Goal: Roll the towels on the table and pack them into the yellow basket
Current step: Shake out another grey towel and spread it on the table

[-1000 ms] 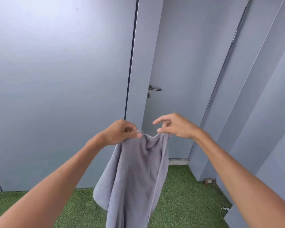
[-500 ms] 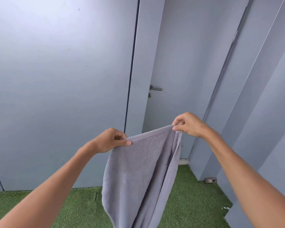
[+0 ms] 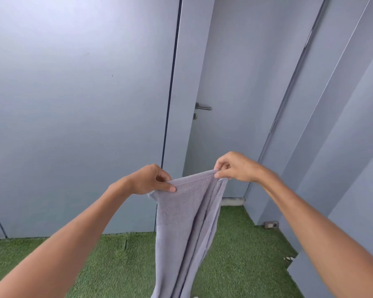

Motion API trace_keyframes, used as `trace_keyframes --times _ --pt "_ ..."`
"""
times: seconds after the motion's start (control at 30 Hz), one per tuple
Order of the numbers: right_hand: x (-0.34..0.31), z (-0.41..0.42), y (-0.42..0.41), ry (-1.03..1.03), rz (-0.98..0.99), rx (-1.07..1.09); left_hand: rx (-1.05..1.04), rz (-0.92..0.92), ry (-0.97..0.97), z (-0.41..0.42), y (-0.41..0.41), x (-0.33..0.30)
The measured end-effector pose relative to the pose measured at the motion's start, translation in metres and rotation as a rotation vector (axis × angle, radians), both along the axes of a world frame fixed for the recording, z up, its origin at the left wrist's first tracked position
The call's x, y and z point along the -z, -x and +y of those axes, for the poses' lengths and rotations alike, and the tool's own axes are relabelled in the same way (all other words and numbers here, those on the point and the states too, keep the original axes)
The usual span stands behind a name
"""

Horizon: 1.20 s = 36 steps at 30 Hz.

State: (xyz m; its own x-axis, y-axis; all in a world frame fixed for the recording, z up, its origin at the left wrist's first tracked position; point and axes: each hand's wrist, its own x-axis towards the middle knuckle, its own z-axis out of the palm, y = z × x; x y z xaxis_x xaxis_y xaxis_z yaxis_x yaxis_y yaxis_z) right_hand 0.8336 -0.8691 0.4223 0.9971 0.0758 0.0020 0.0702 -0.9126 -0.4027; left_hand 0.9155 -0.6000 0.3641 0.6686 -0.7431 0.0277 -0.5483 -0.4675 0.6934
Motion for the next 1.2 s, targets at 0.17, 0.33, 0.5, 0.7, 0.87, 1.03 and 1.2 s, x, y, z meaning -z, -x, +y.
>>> trace_keyframes --times 0.17,0.33,0.5,0.7,0.87,1.03,1.2 --pt "0.030 -0.025 0.026 0.035 0.075 0.152 -0.072 -0.007 0.005 -0.001 0.011 0.020" --pt "0.099 -0.046 0.058 0.201 0.213 0.258 -0.143 0.014 0.009 -0.035 0.034 0.079" --pt "0.203 -0.093 0.141 0.560 0.657 0.494 -0.159 0.127 -0.057 -0.082 0.097 0.173" --pt "0.265 -0.154 0.235 0.543 0.950 0.588 -0.121 0.263 -0.132 -0.131 0.171 0.247" --pt "0.273 -0.202 0.252 0.541 0.858 0.641 -0.101 0.310 -0.148 -0.168 0.197 0.261" --pt "0.287 -0.280 0.256 0.323 0.511 0.820 -0.142 0.290 -0.119 -0.208 0.220 0.271" --pt "0.307 -0.355 0.269 -0.238 0.151 1.146 -0.282 0.208 -0.108 -0.240 0.238 0.308"
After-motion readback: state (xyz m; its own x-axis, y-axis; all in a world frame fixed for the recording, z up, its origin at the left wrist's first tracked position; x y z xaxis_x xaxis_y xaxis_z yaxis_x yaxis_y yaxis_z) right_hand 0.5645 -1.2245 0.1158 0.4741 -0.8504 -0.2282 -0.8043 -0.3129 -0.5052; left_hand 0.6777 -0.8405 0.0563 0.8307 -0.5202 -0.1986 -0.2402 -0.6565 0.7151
